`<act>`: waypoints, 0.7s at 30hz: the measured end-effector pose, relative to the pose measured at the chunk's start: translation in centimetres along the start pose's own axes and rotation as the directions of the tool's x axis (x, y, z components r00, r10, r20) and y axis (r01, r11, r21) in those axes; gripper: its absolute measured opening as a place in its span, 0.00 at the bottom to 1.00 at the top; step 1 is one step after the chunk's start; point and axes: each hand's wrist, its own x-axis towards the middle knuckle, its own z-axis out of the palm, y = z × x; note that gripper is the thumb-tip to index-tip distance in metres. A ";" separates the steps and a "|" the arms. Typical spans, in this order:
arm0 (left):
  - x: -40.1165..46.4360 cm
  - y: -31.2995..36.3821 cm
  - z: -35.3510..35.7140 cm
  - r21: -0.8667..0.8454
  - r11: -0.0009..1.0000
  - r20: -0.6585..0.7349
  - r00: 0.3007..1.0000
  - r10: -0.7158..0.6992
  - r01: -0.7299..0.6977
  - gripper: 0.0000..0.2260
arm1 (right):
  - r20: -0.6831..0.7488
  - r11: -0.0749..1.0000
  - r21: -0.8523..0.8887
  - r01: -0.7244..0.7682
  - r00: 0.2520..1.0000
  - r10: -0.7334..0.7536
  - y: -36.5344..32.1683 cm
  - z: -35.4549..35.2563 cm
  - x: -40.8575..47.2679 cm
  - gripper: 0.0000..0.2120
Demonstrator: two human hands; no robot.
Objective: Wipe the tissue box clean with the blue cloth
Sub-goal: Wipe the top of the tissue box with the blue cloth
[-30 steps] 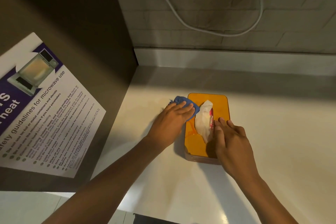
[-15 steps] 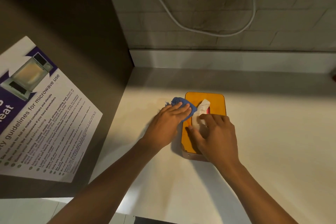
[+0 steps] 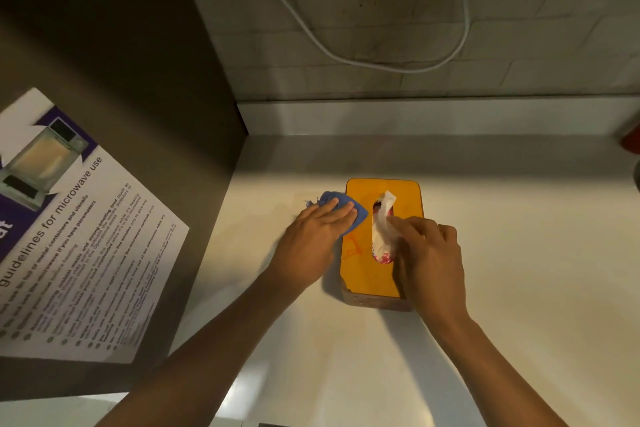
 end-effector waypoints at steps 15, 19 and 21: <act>2.2 -1.0 -0.3 0.016 0.999 0.013 0.999 0.035 -0.035 0.29 | -0.012 0.999 0.036 -0.034 0.999 0.034 0.4 0.5 -0.2 0.15; 1.8 -0.7 -0.4 -0.008 0.993 -0.095 0.989 0.114 -0.115 0.25 | 0.008 0.998 0.049 -0.039 0.999 0.038 0.5 0.5 -0.2 0.15; -0.2 -1.1 -0.8 0.011 0.963 -0.160 0.950 0.267 -0.269 0.23 | 0.028 0.997 0.052 -0.051 0.998 0.049 0.6 0.5 -0.2 0.16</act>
